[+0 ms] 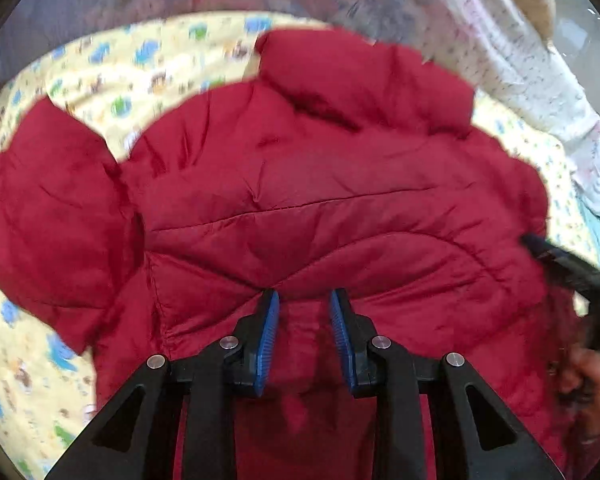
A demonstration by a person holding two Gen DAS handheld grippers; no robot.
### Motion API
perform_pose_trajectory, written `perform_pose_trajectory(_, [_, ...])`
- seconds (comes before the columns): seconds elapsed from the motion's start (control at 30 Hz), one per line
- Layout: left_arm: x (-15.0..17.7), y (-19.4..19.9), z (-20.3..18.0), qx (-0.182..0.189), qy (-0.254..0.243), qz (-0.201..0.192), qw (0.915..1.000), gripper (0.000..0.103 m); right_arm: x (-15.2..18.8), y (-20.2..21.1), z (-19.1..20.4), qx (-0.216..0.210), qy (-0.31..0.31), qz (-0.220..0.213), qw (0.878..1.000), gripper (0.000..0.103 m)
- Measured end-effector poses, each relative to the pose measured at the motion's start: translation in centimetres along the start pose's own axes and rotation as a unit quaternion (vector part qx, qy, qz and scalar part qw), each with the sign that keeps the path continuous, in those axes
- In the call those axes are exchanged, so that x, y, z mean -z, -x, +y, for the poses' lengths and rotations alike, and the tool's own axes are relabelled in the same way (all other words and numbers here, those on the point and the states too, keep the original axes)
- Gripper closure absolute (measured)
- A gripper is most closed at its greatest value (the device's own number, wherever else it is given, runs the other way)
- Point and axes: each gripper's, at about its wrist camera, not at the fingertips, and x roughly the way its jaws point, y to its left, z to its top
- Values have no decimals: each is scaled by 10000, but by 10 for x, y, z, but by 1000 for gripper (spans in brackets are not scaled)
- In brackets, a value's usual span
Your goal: Fold large clothes
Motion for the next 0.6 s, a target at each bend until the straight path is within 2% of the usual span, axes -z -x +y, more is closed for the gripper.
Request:
perform_pose_trajectory(0.1, [-2,-4,-2,14,52,-51,10000,76,-4,22,21,-342,199,-283,9988,56])
perform_pose_trajectory(0.13, [-3,-4,-5,-14,54,-33,10000,76,-5,25,31,-387,313,-303,9983,48])
perform_pose_trajectory(0.2, [-5,-7,-6,-40,43,1,10000,76,-4,20,46,-507,526,-220,9971,40])
perform_pose_trajectory(0.33, [-3,-7,-4,56,57,-5,10000,76,12,-23,54,-58,870,320,9957,31])
perform_pose_trajectory(0.43, [-4,-18,7,144,63,-15,9999,76,14,-32,51,-86,803,304,9963,30])
perform_pose_trajectory(0.6, [-3,-12,12,275,164,-70,9995,76,14,-32,52,-52,825,296,9961,29])
